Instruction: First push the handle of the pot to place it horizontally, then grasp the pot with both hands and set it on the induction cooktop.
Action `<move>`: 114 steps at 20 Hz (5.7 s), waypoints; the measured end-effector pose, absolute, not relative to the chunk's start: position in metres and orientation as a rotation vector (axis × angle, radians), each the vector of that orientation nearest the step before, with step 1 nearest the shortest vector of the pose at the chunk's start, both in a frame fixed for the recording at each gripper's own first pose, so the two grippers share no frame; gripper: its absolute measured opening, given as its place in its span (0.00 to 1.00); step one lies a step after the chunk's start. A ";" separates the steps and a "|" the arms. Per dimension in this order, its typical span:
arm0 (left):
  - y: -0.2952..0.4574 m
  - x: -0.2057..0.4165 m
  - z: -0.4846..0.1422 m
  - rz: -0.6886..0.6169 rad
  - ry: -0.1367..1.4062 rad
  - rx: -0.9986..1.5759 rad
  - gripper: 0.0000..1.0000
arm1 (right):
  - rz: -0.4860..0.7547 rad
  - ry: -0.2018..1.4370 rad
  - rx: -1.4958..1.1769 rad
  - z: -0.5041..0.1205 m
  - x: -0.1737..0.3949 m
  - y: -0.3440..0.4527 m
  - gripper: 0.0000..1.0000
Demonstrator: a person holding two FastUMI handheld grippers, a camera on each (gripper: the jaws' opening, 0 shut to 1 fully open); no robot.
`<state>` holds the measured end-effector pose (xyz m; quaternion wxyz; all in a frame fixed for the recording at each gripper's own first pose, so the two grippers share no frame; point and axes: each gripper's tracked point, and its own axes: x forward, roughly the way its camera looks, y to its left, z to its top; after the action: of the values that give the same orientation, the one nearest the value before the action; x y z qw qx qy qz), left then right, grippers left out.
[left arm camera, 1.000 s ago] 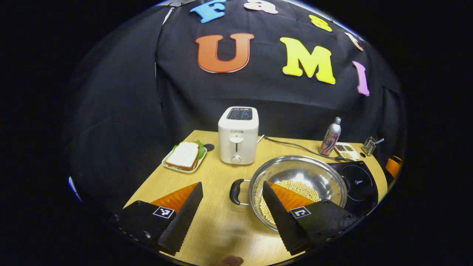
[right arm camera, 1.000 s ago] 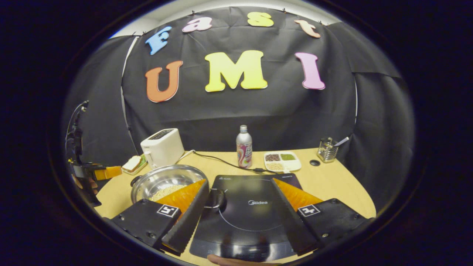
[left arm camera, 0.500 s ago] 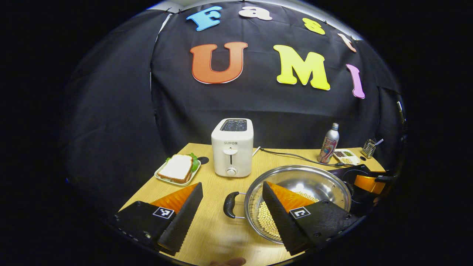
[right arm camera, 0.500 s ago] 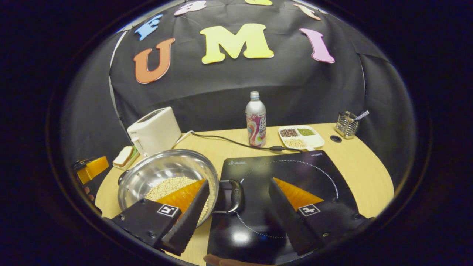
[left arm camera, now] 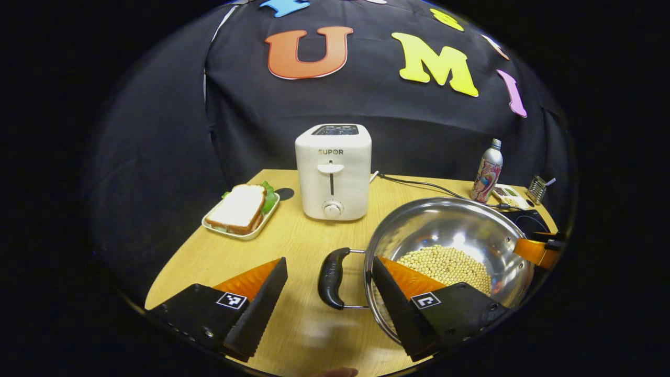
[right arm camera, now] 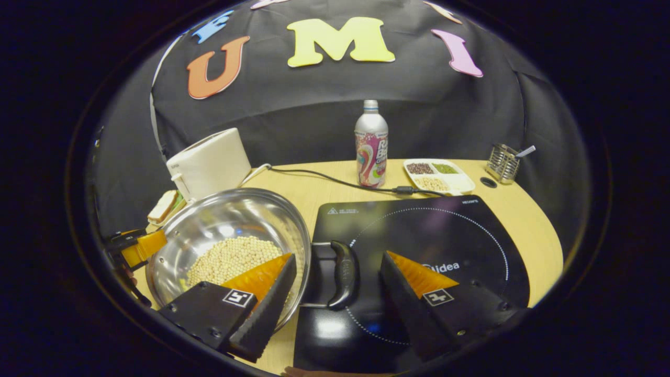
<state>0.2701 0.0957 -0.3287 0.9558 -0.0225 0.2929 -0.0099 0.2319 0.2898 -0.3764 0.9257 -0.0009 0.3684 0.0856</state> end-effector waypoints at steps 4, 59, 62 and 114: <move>0.087 0.271 -0.337 -0.033 0.594 -0.023 0.80 | 0.166 0.772 -0.007 -0.379 0.228 0.289 0.86; -0.131 0.249 -0.181 -0.152 0.537 -0.019 0.55 | 0.231 0.817 0.009 -0.205 0.240 0.070 0.57; -0.142 0.252 -0.195 -0.160 0.560 -0.011 0.55 | 0.214 0.843 0.031 -0.223 0.247 0.060 0.57; -0.121 0.107 -0.167 -0.134 0.317 -0.090 0.95 | 0.096 0.449 0.020 -0.212 0.128 0.041 0.81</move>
<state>0.1066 -0.1213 -0.1672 0.9842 -0.0450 0.1579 -0.0667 0.1281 0.0414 -0.2118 0.9737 0.0100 0.2224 0.0477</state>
